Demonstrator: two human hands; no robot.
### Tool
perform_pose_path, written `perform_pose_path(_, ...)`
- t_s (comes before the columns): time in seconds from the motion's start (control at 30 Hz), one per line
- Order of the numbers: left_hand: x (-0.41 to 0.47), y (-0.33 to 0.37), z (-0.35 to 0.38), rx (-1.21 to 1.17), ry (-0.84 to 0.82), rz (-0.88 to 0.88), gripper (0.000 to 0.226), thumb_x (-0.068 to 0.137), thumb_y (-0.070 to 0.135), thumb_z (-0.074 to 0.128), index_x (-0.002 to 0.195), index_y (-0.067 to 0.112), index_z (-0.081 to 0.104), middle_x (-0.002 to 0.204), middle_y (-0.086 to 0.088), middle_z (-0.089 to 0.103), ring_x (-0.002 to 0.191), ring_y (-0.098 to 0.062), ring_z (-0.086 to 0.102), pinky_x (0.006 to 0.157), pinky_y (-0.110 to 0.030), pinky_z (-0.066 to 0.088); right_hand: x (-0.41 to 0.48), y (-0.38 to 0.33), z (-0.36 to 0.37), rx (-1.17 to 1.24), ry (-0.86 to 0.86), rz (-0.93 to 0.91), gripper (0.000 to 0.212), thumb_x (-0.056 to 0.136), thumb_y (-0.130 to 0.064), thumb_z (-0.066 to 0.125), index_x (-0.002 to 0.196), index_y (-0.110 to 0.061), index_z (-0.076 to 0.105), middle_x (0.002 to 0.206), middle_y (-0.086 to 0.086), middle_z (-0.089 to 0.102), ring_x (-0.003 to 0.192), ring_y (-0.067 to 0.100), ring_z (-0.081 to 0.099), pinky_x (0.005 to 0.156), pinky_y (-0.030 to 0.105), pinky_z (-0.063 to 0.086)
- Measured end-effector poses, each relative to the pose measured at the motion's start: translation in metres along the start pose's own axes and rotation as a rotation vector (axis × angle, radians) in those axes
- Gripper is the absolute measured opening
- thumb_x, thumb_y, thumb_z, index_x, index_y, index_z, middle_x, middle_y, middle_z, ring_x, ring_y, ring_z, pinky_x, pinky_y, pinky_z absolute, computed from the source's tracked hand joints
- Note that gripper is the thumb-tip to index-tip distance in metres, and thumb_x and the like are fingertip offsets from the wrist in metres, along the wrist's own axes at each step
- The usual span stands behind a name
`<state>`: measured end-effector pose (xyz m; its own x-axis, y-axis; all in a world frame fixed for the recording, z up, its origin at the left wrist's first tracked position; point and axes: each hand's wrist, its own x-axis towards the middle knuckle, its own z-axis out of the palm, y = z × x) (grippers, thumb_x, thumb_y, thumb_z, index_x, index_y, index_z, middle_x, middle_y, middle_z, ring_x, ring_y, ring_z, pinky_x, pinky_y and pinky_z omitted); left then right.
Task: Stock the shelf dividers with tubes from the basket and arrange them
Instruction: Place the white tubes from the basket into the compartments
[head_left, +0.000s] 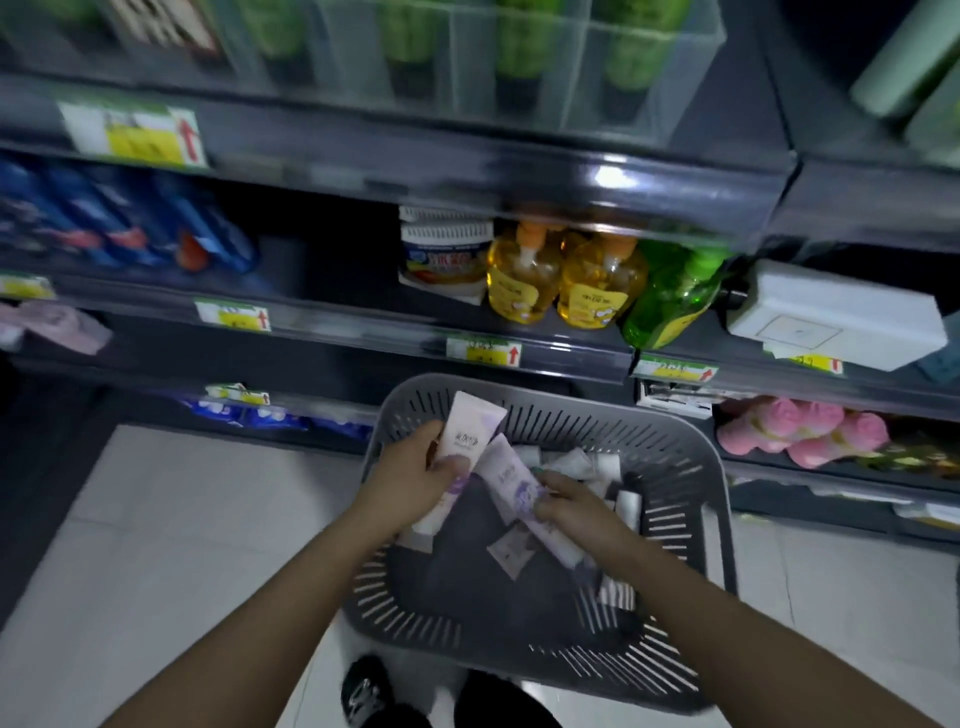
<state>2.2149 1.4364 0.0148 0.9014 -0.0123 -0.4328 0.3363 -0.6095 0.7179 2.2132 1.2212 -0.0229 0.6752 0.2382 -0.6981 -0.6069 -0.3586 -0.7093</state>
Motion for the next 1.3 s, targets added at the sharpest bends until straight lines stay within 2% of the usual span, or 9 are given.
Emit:
perform_pose_path(0.13,-0.025,0.016,-0.044,-0.323,0.105,0.016,0.028,0.087,0.030,0.062,0.115,0.027,0.057,0.112,0.007,0.067,0.101,-0.010,0.063,0.092,-0.039,0.050,-0.015,-0.051,0.033,0.168,0.056,-0.166,0.018,0.081,-0.026,0.070,0.085,-0.010,0.063,0.081,0.013,0.064,0.072,0.026,0.059,0.066,0.035,0.045)
perform_pose_path(0.3,-0.059,0.016,-0.113,-0.514,0.201,0.039,0.012,0.093,0.020,0.057,0.103,0.027,0.056,0.107,0.005,0.066,0.100,-0.013,0.063,0.091,-0.041,0.051,-0.038,-0.119,0.086,0.233,0.037,-0.384,0.009,0.092,-0.020,0.061,0.087,-0.014,0.065,0.076,0.002,0.065,0.070,0.017,0.058,0.069,0.034,0.043)
perform_pose_path(0.43,-0.090,-0.005,-0.177,-0.538,0.307,0.073,0.014,0.094,0.018,0.056,0.105,0.026,0.055,0.107,0.003,0.065,0.097,-0.015,0.063,0.077,-0.039,0.055,-0.061,-0.171,0.144,0.279,-0.018,-0.503,0.013,0.094,-0.011,0.057,0.105,-0.015,0.062,0.081,-0.003,0.070,0.073,0.013,0.063,0.068,0.029,0.048)
perform_pose_path(0.53,-0.118,-0.026,-0.225,-0.588,0.376,0.121,0.017,0.095,0.013,0.055,0.101,0.029,0.054,0.104,0.005,0.065,0.092,-0.009,0.063,0.065,-0.028,0.051,-0.077,-0.204,0.193,0.277,-0.029,-0.563,0.013,0.091,-0.005,0.059,0.102,-0.011,0.062,0.082,0.000,0.069,0.074,0.014,0.061,0.068,0.028,0.048)
perform_pose_path(0.73,-0.171,-0.066,-0.315,-0.624,0.479,0.231,0.023,0.091,0.009,0.060,0.096,0.031,0.058,0.096,0.009,0.068,0.090,-0.010,0.065,0.078,-0.031,0.053,-0.098,-0.256,0.289,0.292,-0.044,-0.710,0.021,0.086,0.004,0.061,0.104,-0.007,0.061,0.082,0.000,0.069,0.070,0.008,0.062,0.061,0.019,0.048)
perform_pose_path(0.87,-0.201,-0.093,-0.366,-0.594,0.547,0.269,0.022,0.090,0.009,0.062,0.094,0.031,0.059,0.095,0.009,0.069,0.088,-0.011,0.064,0.076,-0.031,0.054,-0.111,-0.284,0.345,0.279,-0.065,-0.797,0.017,0.085,0.000,0.064,0.097,-0.010,0.063,0.079,-0.001,0.070,0.069,0.009,0.062,0.061,0.019,0.048)
perform_pose_path(1.0,-0.223,-0.114,-0.407,-0.590,0.612,0.305,0.021,0.091,0.008,0.060,0.098,0.027,0.059,0.100,0.005,0.070,0.084,-0.010,0.063,0.059,-0.017,0.046,-0.121,-0.310,0.390,0.290,-0.096,-0.858,0.016,0.086,-0.002,0.065,0.098,-0.011,0.063,0.078,-0.002,0.070,0.069,0.010,0.062,0.063,0.024,0.051)
perform_pose_path(1.17,-0.232,-0.129,-0.450,-0.608,0.709,0.331,0.023,0.090,0.005,0.060,0.094,0.027,0.061,0.100,0.002,0.071,0.082,-0.010,0.066,0.064,-0.024,0.048,-0.126,-0.345,0.430,0.272,-0.143,-0.936,0.038,0.086,0.003,0.062,0.117,-0.019,0.058,0.074,0.001,0.066,0.069,0.010,0.062,0.063,0.022,0.053)
perform_pose_path(1.3,-0.224,-0.136,-0.487,-0.584,0.776,0.368,0.022,0.089,0.005,0.061,0.096,0.026,0.064,0.094,0.001,0.071,0.071,-0.008,0.066,0.061,-0.023,0.049,-0.120,-0.378,0.450,0.258,-0.151,-0.996,0.029,0.085,0.003,0.063,0.110,-0.012,0.061,0.072,-0.002,0.066,0.067,0.011,0.062,0.060,0.019,0.050)
